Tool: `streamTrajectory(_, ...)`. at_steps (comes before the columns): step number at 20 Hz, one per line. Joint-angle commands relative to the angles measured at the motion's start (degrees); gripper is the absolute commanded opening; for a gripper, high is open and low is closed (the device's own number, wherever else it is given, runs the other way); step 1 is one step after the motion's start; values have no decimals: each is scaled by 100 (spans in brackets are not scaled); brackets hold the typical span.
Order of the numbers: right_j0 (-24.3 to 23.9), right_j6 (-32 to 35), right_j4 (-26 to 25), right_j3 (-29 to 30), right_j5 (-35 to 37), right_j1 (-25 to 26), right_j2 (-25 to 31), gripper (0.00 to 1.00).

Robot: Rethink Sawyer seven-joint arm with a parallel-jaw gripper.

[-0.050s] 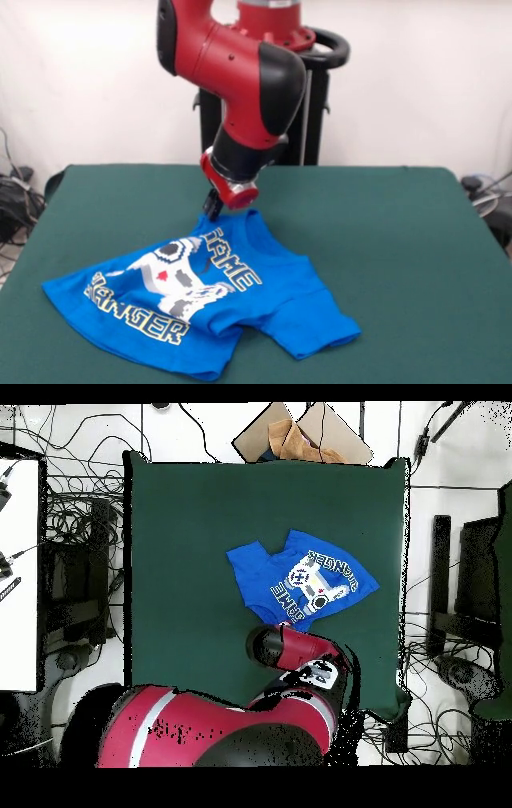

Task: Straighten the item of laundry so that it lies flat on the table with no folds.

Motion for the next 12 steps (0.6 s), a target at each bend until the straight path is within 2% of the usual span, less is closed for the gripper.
streamTrajectory(1,331,1030,361,-170,-138,414,-173,0)
streamTrajectory(3,656,1187,463,-328,56,665,-572,0)
streamTrajectory(8,896,1129,554,-442,344,829,-779,0)
streamTrajectory(12,1338,1114,580,-706,778,1155,-1393,0)
